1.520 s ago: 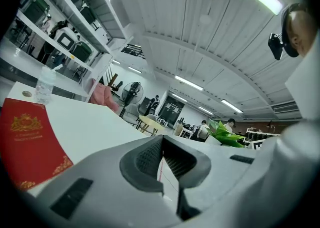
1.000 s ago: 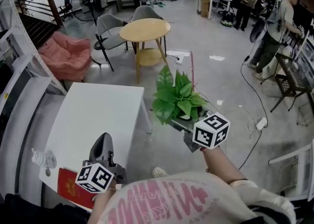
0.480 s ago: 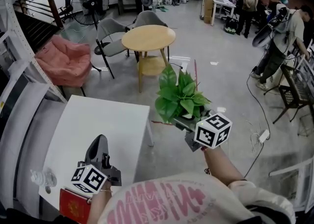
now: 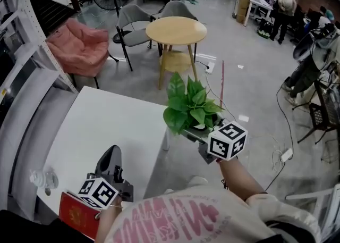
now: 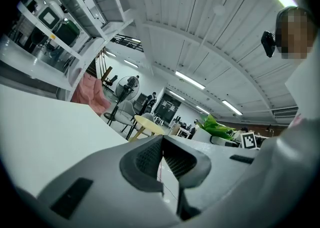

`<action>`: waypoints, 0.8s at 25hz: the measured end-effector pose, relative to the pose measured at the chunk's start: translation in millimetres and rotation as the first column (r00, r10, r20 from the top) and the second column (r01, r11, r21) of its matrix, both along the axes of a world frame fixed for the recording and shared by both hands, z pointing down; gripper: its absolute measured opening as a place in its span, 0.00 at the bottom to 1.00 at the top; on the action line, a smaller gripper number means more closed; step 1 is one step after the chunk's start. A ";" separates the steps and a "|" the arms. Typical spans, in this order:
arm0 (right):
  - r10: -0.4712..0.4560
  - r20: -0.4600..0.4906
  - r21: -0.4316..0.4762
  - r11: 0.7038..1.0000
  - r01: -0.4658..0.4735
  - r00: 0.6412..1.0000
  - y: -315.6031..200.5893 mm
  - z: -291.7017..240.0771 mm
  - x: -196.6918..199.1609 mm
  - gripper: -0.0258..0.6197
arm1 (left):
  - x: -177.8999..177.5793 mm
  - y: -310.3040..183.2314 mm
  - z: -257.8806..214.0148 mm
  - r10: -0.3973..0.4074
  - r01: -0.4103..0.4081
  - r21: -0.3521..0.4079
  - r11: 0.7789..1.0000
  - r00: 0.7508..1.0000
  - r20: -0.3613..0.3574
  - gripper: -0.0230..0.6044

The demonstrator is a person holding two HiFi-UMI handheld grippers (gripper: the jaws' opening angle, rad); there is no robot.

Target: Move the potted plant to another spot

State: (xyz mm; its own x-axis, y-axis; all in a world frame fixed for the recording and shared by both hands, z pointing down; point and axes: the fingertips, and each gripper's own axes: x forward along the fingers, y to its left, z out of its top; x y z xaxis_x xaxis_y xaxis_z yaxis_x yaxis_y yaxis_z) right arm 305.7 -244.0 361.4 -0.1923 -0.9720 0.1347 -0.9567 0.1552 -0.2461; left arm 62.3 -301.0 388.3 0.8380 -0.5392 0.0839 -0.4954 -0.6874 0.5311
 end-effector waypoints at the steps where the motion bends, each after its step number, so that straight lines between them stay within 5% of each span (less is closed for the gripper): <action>1: -0.016 -0.002 -0.010 1.000 0.016 1.000 -1.7 2.2 -1.6 0.85 | -0.7 3.9 1.7 -0.011 0.011 -0.008 1.000 1.000 -0.001 0.04; 14: -0.266 0.042 -0.096 0.958 0.269 0.963 -13.4 18.9 -17.1 0.85 | 9.7 54.4 -4.0 -0.191 0.192 -0.051 0.980 0.981 0.034 0.04; 20: -0.348 0.071 -0.144 0.924 0.355 0.935 -62.2 66.2 -83.7 0.85 | -35.0 27.0 34.5 -0.230 0.233 -0.095 0.968 0.972 0.045 0.04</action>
State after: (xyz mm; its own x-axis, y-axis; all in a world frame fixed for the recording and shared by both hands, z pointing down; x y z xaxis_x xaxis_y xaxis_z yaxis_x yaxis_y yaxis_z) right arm 222.0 -306.2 427.6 -0.5267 -0.8096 0.2590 -0.8355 0.4370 -0.3332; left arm 27.3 -274.0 422.9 0.6871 -0.7058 0.1723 -0.6535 -0.4967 0.5712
